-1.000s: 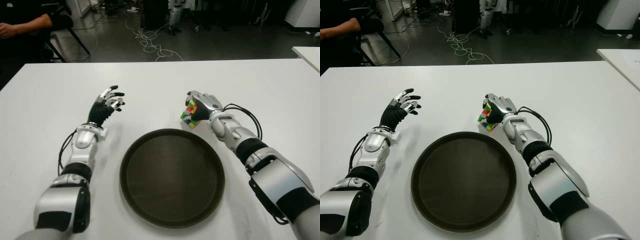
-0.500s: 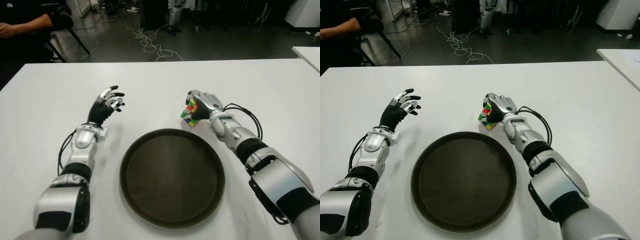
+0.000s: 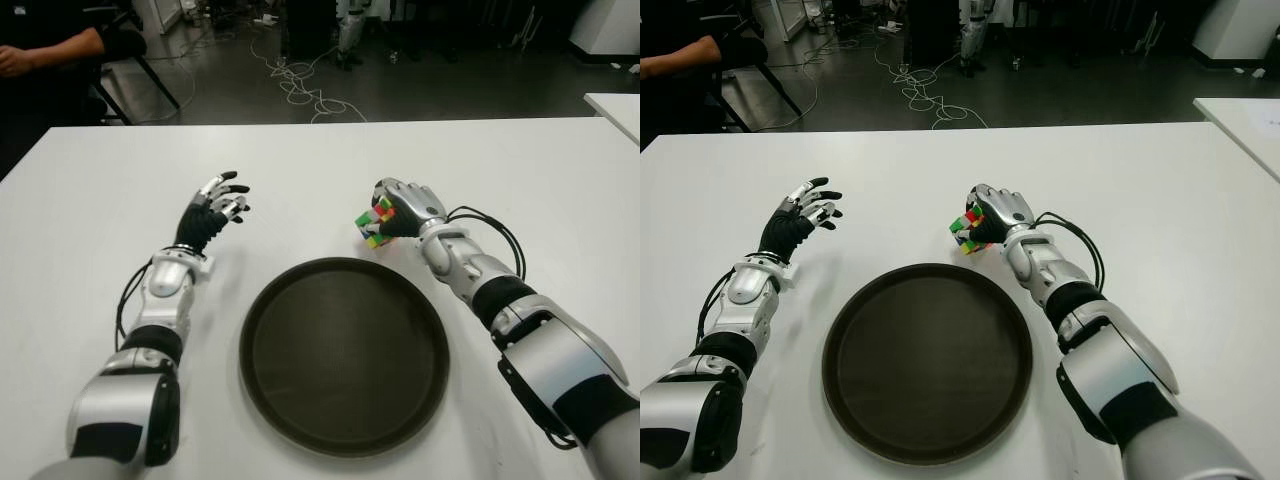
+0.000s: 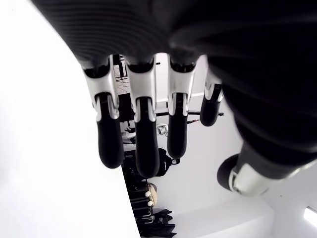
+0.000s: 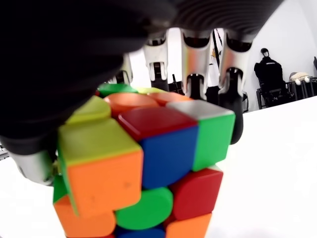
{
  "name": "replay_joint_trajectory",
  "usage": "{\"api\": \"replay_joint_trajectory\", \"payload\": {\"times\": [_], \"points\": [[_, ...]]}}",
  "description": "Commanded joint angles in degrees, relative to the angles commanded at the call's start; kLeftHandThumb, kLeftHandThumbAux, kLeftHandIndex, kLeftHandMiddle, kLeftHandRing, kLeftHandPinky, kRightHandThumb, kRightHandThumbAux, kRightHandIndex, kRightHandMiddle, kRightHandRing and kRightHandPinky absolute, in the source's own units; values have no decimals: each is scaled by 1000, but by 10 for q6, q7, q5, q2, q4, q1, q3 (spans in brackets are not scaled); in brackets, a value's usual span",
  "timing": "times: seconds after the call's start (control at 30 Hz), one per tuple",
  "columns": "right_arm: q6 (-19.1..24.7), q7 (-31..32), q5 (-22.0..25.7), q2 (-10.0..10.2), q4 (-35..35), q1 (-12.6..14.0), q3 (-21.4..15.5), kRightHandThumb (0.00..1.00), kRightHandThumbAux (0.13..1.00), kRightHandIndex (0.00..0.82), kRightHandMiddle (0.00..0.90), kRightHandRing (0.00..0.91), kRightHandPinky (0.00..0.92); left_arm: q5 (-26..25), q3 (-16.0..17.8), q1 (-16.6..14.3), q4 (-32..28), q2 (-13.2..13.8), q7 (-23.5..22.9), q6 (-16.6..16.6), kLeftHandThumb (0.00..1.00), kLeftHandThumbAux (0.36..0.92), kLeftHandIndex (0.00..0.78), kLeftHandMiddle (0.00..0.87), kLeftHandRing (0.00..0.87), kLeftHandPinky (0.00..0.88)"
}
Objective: Pick up the Rubik's Cube and put it in the plate
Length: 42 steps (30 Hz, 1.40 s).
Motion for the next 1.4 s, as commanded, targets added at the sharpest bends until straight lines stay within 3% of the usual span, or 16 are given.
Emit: {"api": "replay_joint_trajectory", "payload": {"times": [0.6,1.0,1.4], "points": [[-2,-5,-3,-3,-5,-3,2,694,739,414,510,546,567,-1,2,-1,0,0,2,8,436,658,158,273,364,433],[0,-33,-10,-8,-16,-3,9,694,738,413,485,506,530,2,1,-2,3,0,9,8,435,633,162,283,365,424],[-2,-63,-15,-17,-42,2,9,695,736,413,483,510,531,3,-1,-1,1,1,7,5,450,644,155,289,385,427]]}}
